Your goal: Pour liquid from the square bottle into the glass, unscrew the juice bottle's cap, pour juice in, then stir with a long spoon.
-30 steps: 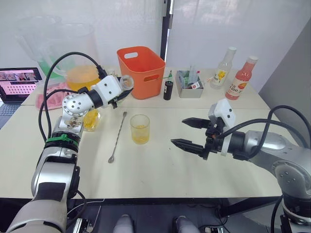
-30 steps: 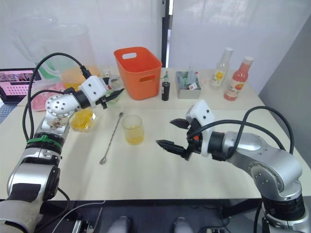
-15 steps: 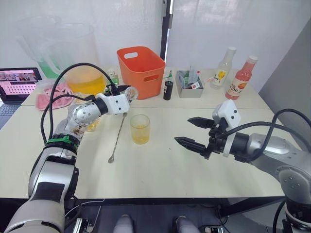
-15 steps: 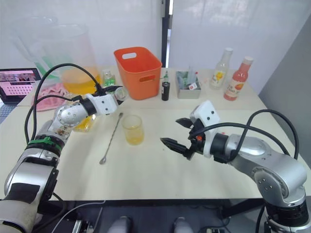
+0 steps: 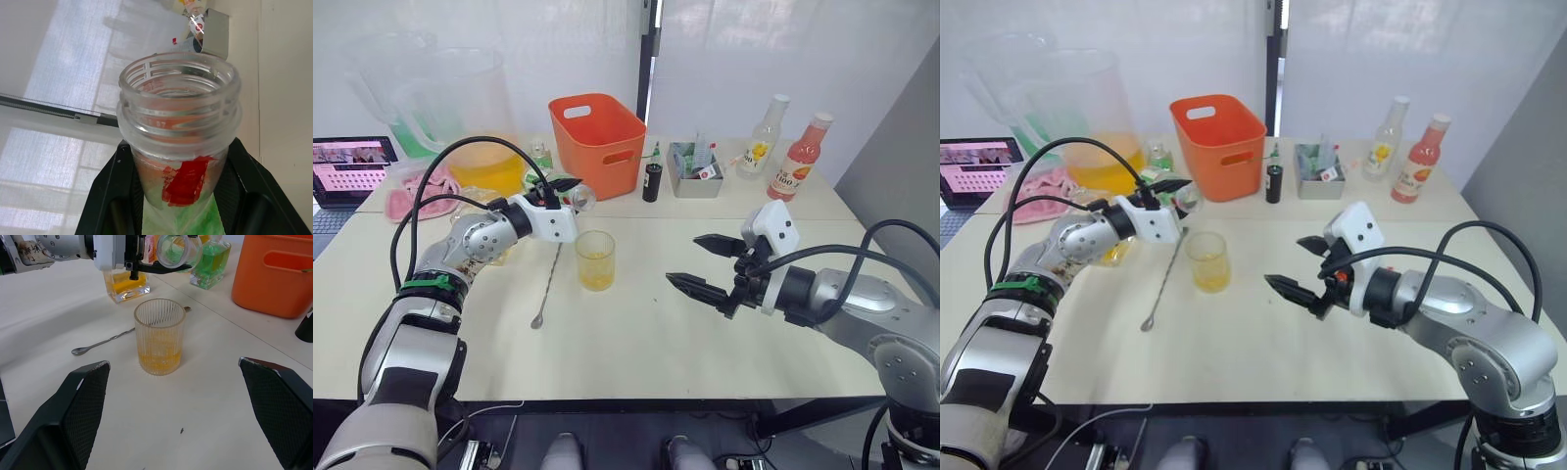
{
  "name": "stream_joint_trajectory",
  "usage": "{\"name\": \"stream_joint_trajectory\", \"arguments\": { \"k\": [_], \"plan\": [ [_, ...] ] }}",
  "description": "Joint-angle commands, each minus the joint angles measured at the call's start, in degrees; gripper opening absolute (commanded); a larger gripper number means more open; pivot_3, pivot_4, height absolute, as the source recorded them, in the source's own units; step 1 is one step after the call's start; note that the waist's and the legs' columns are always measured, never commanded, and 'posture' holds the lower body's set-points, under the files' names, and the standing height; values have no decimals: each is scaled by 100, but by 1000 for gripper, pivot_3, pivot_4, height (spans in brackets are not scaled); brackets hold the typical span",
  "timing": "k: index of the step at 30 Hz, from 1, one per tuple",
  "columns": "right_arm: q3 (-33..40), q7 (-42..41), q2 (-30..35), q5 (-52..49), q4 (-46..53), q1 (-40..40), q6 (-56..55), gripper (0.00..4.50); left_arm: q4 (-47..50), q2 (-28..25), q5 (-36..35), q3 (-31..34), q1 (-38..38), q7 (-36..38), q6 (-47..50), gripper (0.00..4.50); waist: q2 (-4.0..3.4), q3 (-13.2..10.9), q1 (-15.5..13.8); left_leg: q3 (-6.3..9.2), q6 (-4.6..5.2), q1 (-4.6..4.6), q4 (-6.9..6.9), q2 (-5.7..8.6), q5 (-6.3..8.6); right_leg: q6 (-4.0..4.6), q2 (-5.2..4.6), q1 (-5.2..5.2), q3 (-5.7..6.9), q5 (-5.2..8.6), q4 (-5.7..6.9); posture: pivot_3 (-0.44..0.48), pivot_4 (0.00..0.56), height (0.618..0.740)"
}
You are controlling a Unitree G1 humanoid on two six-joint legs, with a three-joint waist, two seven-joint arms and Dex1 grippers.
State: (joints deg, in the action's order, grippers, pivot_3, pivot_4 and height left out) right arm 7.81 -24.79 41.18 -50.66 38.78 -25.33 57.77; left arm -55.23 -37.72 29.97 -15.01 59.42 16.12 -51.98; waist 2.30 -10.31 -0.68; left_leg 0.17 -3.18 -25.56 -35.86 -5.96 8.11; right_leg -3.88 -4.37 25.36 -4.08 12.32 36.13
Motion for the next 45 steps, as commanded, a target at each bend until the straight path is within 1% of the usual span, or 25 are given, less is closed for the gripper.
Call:
{"name": "stream_joint_trajectory", "arguments": {
  "k": [1,7,14,24,39,45],
  "plan": [
    [143,5,60,13,118,-32,-138,4456,47,-147,127,-30,196,-300,-204,1401,0,0,0,0,0,0,0,0,0,3,0,0,0,-2,0,0,150,703],
    [133,-1,75,122,94,-6,-198,4456,-46,-225,428,-197,199,-626,-216,1401,0,0,-1,0,0,0,0,0,0,2,0,0,0,-1,0,0,150,703],
    [125,-25,33,127,-15,-47,-227,4456,-26,-308,897,-401,334,-1240,-208,1401,0,0,-1,0,0,0,0,0,0,2,0,0,0,-2,2,0,150,703],
    [104,-11,33,144,-71,-111,-216,4456,-26,-372,1306,-664,482,-1855,-305,1401,0,0,-2,0,-1,1,-1,0,0,0,0,0,0,-2,3,0,150,703],
    [93,50,-12,107,-90,-211,-150,4456,-47,-448,1696,-927,440,-2314,-344,1401,0,0,-3,0,-1,0,-1,1,0,0,0,1,0,-3,5,0,150,703],
    [90,48,-22,101,-84,-193,-153,4456,10,-497,1956,-1101,479,-2544,-296,1401,0,0,-3,0,-1,0,-2,1,0,1,0,1,0,-4,7,0,150,703]
  ]
}}
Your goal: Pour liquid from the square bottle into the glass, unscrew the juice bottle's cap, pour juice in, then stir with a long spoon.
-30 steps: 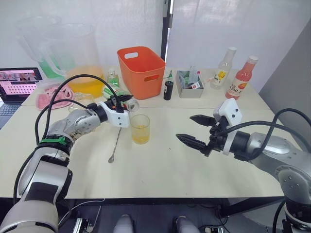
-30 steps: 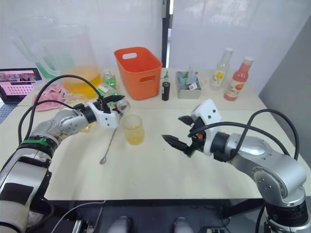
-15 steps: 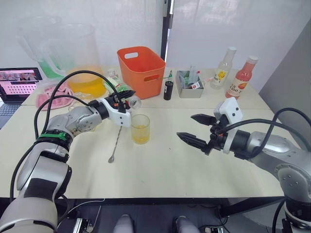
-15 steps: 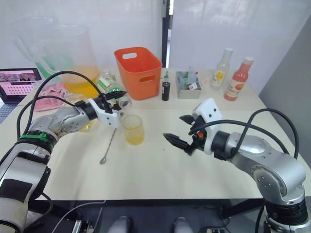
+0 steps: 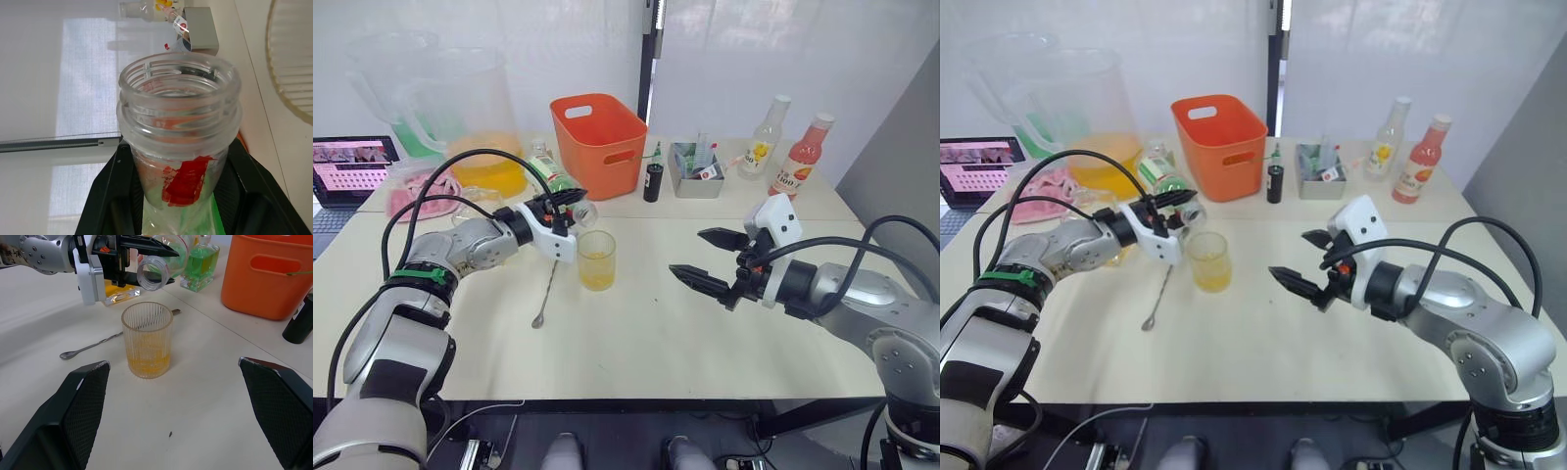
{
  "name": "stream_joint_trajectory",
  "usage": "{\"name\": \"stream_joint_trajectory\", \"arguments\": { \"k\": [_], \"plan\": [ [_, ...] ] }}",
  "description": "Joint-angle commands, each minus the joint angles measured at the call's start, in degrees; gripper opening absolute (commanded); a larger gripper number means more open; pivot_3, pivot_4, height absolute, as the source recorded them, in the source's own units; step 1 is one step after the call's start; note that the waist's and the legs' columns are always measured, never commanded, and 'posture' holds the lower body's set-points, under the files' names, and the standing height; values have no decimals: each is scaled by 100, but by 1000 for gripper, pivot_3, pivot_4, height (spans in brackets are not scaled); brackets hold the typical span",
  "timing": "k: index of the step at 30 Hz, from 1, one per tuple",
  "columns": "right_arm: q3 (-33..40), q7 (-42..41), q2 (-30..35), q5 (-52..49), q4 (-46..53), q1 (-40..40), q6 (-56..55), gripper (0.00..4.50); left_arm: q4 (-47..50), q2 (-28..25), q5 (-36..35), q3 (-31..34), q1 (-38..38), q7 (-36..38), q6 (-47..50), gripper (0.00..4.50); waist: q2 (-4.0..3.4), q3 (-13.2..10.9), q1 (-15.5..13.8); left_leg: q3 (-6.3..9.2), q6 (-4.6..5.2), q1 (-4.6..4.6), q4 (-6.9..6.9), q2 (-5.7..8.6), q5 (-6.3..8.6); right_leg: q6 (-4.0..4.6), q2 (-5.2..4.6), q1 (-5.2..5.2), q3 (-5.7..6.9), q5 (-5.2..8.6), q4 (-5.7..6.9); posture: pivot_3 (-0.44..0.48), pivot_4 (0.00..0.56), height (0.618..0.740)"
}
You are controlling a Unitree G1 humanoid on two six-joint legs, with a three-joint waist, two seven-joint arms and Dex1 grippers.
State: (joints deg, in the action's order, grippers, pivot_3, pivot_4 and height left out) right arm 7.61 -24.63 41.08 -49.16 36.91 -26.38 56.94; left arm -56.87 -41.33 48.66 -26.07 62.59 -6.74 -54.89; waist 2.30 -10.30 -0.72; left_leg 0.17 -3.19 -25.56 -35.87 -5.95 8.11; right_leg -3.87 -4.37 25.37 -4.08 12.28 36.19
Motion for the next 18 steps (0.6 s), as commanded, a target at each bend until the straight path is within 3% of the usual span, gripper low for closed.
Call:
{"name": "stream_joint_trajectory", "arguments": {
  "k": [1,18],
  "plan": [
    [110,33,-15,-49,102,-86,-73,4456,163,-136,122,-14,167,-304,4,1401,0,0,0,0,0,0,0,0,0,0,0,0,0,0,0,0,150,703],
    [94,193,-167,-121,137,-94,-40,4456,134,-210,593,-344,279,-893,134,1401,0,0,-2,0,0,0,-1,0,0,-1,0,0,0,0,1,0,150,703]
  ]
}}
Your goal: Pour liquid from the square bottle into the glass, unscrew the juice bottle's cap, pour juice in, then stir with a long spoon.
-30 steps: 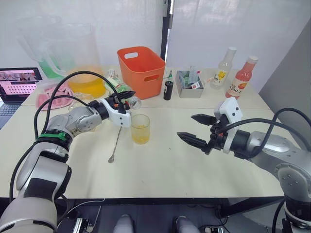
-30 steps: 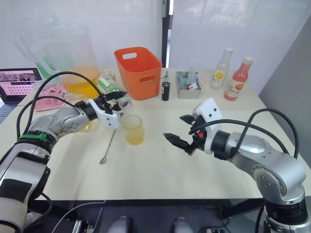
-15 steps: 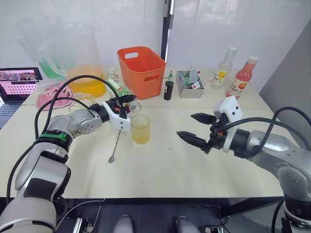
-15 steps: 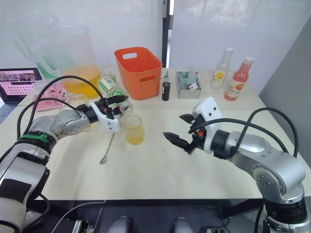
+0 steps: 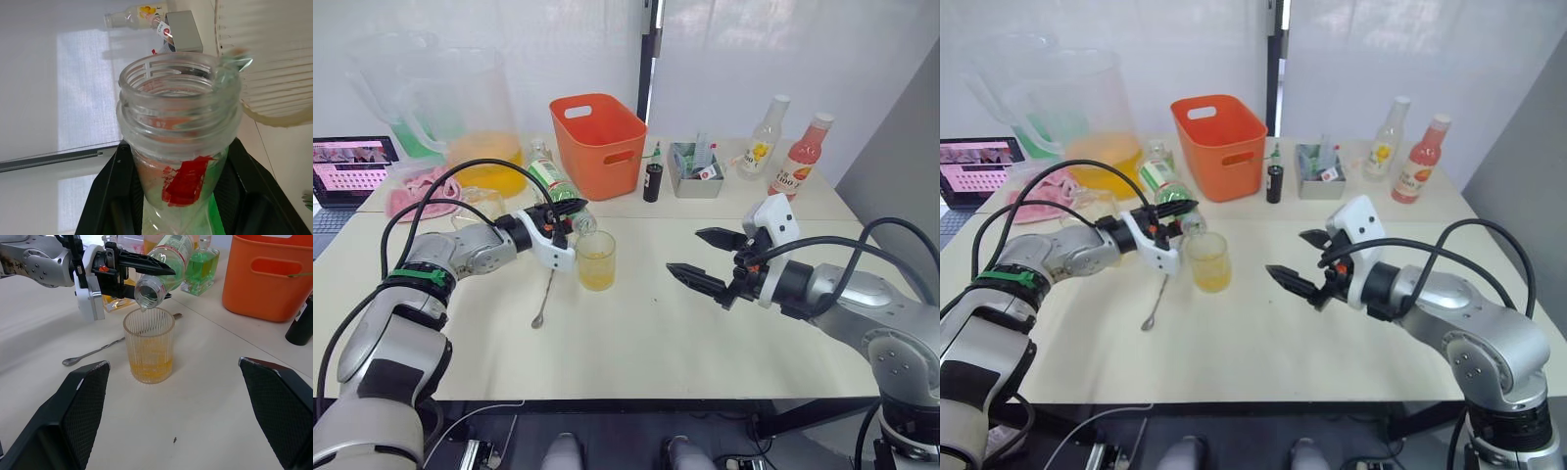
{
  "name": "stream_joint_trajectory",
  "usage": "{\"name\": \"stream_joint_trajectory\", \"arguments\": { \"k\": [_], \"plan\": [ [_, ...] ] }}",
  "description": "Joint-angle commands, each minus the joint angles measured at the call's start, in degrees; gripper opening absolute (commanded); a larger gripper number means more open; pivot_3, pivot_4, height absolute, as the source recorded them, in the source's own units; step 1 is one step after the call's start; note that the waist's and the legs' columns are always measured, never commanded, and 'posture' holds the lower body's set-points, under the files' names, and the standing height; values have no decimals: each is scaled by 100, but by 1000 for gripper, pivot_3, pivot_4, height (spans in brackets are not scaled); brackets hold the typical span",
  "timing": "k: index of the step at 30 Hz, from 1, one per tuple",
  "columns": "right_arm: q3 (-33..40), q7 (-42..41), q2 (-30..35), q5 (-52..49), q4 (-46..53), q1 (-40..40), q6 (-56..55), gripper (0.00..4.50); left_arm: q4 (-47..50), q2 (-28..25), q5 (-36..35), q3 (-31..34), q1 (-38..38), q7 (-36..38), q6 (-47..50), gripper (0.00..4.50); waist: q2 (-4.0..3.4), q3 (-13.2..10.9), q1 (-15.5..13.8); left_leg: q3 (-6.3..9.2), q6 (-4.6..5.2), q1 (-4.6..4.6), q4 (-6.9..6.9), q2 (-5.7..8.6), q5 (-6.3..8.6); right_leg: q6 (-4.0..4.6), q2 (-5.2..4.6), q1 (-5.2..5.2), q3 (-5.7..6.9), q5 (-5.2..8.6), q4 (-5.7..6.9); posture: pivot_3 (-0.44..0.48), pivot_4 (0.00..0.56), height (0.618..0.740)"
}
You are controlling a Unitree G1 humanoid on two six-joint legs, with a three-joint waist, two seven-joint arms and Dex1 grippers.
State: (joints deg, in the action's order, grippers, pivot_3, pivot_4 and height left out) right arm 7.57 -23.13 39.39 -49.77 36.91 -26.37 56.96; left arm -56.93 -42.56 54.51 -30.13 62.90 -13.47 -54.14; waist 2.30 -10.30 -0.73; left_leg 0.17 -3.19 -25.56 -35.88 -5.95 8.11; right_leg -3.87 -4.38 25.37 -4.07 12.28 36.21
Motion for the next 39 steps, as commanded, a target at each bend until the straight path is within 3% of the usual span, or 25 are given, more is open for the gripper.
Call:
{"name": "stream_joint_trajectory", "arguments": {
  "k": [1,24,29,32,39],
  "plan": [
    [98,50,1,-67,136,-99,-39,4456,145,-89,24,45,252,-241,67,1401,0,0,0,0,0,0,0,0,0,1,0,0,0,-1,0,0,150,703],
    [63,53,-37,-103,54,-187,-86,4456,185,-111,158,-31,290,-417,178,1401,0,0,-1,0,0,0,-1,0,0,2,0,0,0,-2,3,0,150,703],
    [43,51,-32,-94,41,-223,-74,4456,97,-50,-140,87,252,-181,90,1401,0,0,-1,0,0,0,-1,0,0,3,0,0,0,-2,4,0,150,703],
    [31,45,-15,-84,32,-256,-60,4456,-56,57,-783,306,135,420,-25,1401,0,0,0,0,0,0,-2,0,0,5,0,0,0,-3,4,0,150,703],
    [18,1,14,-79,-5,-308,-55,4456,35,109,-1450,526,-63,1103,-60,1401,0,0,2,0,0,1,-2,0,0,9,0,-1,0,-6,6,0,150,703]
  ]
}}
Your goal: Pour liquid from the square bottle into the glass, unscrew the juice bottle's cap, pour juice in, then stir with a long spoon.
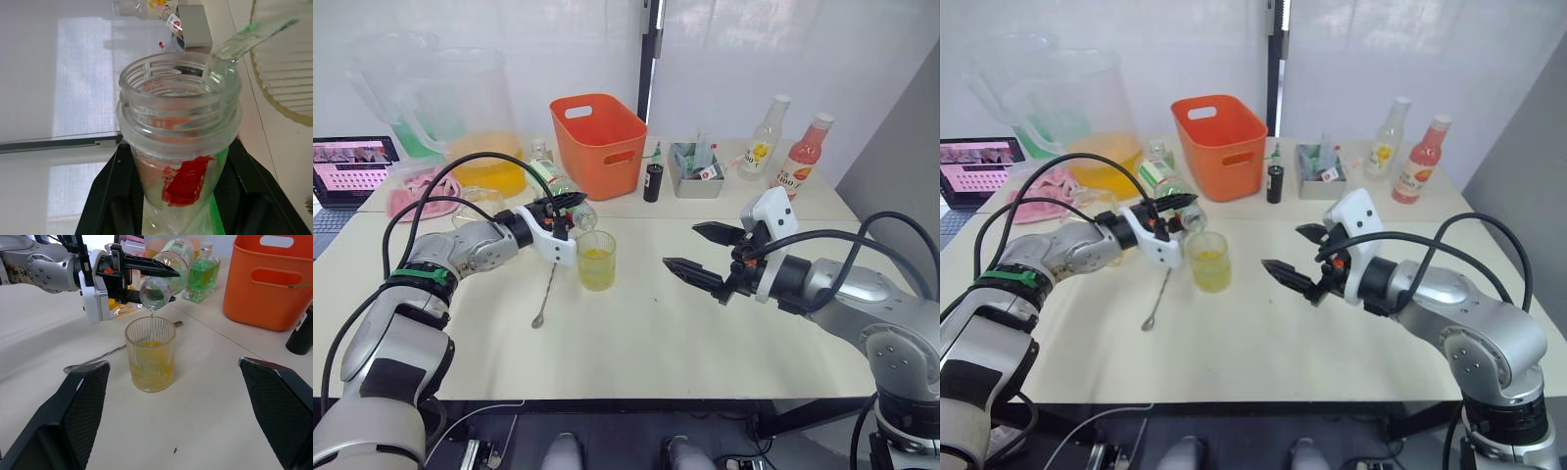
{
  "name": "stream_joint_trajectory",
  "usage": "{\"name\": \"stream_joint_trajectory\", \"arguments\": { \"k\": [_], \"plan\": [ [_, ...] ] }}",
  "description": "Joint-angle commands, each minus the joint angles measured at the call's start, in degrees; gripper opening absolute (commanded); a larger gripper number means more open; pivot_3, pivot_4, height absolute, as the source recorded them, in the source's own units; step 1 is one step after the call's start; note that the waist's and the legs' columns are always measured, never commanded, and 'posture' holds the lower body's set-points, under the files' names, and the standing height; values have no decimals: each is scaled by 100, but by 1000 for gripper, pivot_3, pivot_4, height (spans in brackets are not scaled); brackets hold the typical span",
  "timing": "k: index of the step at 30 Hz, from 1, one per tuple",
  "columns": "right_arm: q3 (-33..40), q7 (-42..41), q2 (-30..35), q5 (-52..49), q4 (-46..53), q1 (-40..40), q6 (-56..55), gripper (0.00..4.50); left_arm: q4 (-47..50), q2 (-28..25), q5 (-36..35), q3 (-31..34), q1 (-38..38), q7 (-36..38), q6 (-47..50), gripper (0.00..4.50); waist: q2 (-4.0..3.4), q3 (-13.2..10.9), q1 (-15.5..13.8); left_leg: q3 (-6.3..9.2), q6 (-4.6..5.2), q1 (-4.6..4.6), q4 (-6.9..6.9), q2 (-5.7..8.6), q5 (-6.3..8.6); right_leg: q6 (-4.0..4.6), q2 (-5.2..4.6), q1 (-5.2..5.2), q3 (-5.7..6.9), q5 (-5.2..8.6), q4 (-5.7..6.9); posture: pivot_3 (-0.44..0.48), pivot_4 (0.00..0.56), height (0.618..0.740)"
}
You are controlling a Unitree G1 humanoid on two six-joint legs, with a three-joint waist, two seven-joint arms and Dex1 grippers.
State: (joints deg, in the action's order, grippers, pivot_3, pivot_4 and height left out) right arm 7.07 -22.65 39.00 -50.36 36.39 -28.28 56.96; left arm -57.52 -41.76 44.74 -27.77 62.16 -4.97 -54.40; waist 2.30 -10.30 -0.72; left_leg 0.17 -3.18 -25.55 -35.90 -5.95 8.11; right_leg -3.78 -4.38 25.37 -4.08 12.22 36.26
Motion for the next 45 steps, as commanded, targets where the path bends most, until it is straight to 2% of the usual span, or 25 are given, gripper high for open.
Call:
{"name": "stream_joint_trajectory", "arguments": {
  "k": [1,4,7,9,14,20,24,30,36,45],
  "plan": [
    [67,-59,58,-16,38,-122,-60,4456,106,64,-670,370,-23,431,-36,1401,0,0,1,0,0,0,0,0,0,0,0,0,0,0,1,0,150,703],
    [56,-95,64,-7,10,-146,-61,4456,158,218,-1447,704,-145,1111,105,1401,0,0,1,0,0,0,-1,0,0,7,0,0,0,-4,1,0,150,703],
    [41,-158,75,0,-35,-178,-66,4456,342,494,-2660,1257,-302,2167,669,1401,0,0,3,0,1,-1,-4,0,0,14,0,0,0,-9,5,0,150,703],
    [34,-194,84,5,-59,-193,-73,4456,542,596,-3147,1511,-376,2623,1039,1401,0,0,6,1,1,-1,-5,0,0,15,0,-1,0,-9,7,0,150,703],
    [-18,-383,131,40,-179,-285,-124,4456,1410,815,-4530,2373,-499,3518,2648,1401,0,0,15,1,2,0,-6,0,-1,17,1,-1,-1,-10,12,0,150,703],
    [-75,-638,122,48,-396,-474,-190,4456,2697,853,-5500,3158,-671,3646,4777,1401,0,0,43,3,2,6,-10,0,-1,16,2,0,-2,-5,34,0,150,703],
    [-187,-935,127,135,-661,-688,-279,4456,3467,669,-6195,3688,-875,3795,6234,1401,0,0,96,4,2,14,-11,0,-1,18,4,-2,-2,-3,43,0,150,703],
    [-425,-1638,286,511,-1257,-1021,-623,4456,4823,292,-7174,4247,-1565,4087,8081,1401,0,0,164,8,2,21,-8,0,-1,25,5,-2,-1,9,54,0,150,703],
    [-605,-2402,480,842,-1861,-1287,-978,4456,5722,-298,-7450,4736,-2437,4122,8837,1401,0,0,181,8,2,25,-6,-1,-1,22,4,-1,-1,17,53,0,150,703],
    [-757,-3386,409,938,-2306,-1388,-1277,4456,7400,-668,-8644,6488,-4552,4532,9733,1401,1,0,179,7,0,26,-1,-1,0,19,2,1,1,36,48,0,150,703]
  ]
}}
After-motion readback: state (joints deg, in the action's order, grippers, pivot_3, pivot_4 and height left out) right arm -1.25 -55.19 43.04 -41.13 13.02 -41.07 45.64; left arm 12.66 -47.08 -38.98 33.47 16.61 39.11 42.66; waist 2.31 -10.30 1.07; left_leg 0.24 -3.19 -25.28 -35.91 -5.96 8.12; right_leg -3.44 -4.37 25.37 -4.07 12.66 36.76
